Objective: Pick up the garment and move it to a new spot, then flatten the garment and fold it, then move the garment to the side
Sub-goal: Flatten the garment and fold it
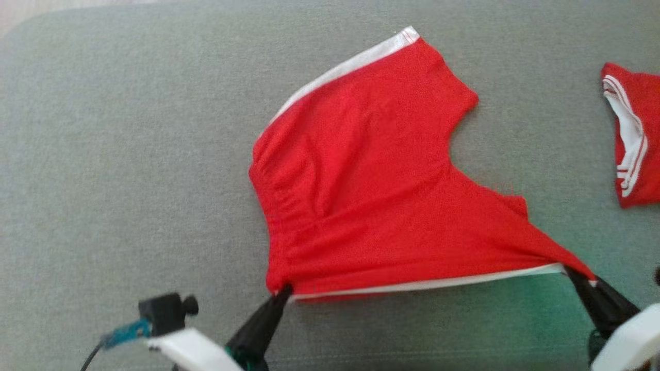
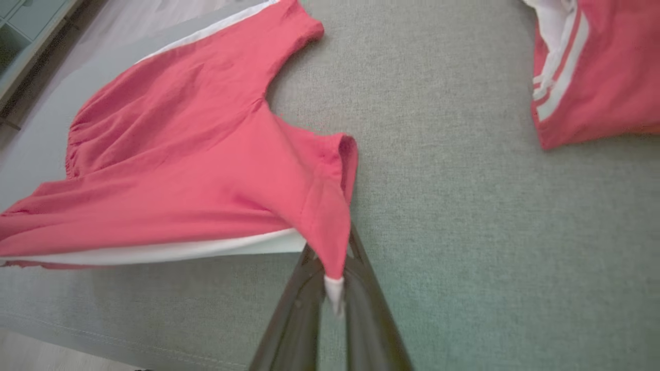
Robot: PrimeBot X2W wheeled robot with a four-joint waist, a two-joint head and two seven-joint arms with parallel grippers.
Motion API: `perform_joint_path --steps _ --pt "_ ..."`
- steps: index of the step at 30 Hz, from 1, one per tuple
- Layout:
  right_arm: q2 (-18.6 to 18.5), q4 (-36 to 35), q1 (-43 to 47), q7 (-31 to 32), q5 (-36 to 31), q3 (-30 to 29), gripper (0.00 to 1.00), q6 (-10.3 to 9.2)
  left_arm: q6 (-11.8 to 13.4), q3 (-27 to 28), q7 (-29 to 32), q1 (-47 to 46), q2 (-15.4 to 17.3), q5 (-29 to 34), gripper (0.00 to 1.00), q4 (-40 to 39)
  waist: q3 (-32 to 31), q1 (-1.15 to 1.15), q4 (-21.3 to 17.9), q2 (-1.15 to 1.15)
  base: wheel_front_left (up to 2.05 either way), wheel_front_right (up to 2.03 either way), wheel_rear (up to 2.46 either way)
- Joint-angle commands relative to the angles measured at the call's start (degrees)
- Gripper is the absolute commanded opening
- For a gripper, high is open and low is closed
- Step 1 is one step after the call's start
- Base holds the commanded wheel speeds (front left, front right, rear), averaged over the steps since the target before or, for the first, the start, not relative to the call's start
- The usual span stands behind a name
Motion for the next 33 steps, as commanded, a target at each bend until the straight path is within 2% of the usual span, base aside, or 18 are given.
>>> perform_joint_path --steps 1,4,7,12,15,16,19,24,28,33 --pt "-1.2 -4.0 -1.4 0.8 0.5 -1.3 0.0 -0.05 0.9 3.3 -0.9 -0.8 2.3 -1.1 0.0 -4.4 0.4 0.01 0.3 0.0 0.0 0.0 0.0" --pt "-1.8 -6.1 -3.1 2.8 -0.4 -2.0 0.0 -0.05 1.5 4.3 -0.3 0.0 2.9 -3.0 0.0 -9.4 1.3 0.01 1.3 0.0 0.0 0.0 0.0" --pt "-3.0 -5.3 -9.6 5.2 -1.0 -0.5 0.0 -0.05 2.1 5.3 1.7 -2.8 2.4 -4.8 0.0 -11.3 2.4 0.01 2.6 0.0 0.0 0.0 0.0" --pt "-6.0 0.5 -25.3 9.7 -2.3 2.6 0.0 -0.05 4.1 8.7 5.0 -10.9 -2.0 -10.3 0.0 -10.6 6.3 0.01 5.8 0.0 0.0 0.0 0.0" --pt "-7.2 5.6 -34.7 11.9 -2.5 4.5 0.0 -0.05 5.4 9.6 7.6 -16.7 -4.7 -12.4 0.0 -7.8 8.6 0.01 8.1 0.0 0.0 0.0 0.0" --pt "-7.2 5.6 -34.7 11.9 -2.5 4.5 0.0 -0.05 5.4 9.6 7.6 -16.7 -4.7 -12.4 0.0 -7.8 8.6 0.01 8.1 0.0 0.0 0.0 0.0" --pt "-7.9 11.3 -42.5 13.2 -2.7 6.6 0.0 -0.05 6.9 9.5 9.6 -22.4 -6.8 -12.6 0.0 -3.4 10.4 0.01 10.0 0.0 0.0 0.0 0.0" --pt "-8.7 21.1 -51.9 11.7 -4.4 9.3 0.0 -0.05 8.1 8.2 11.3 -29.4 -11.0 -11.9 0.0 5.5 12.1 0.01 12.4 0.0 0.0 0.0 0.0" --pt "-8.2 29.3 -57.9 7.8 -5.7 11.3 0.0 -0.05 7.3 7.0 11.2 -33.7 -14.8 -11.0 0.0 13.0 13.2 0.01 13.4 0.0 0.0 0.0 0.0" --pt "-8.0 34.6 -61.9 3.6 -5.8 13.5 0.0 -0.05 6.2 6.7 9.7 -36.0 -16.8 -9.6 0.0 17.7 14.1 0.01 13.9 0.0 0.0 0.0 0.0"
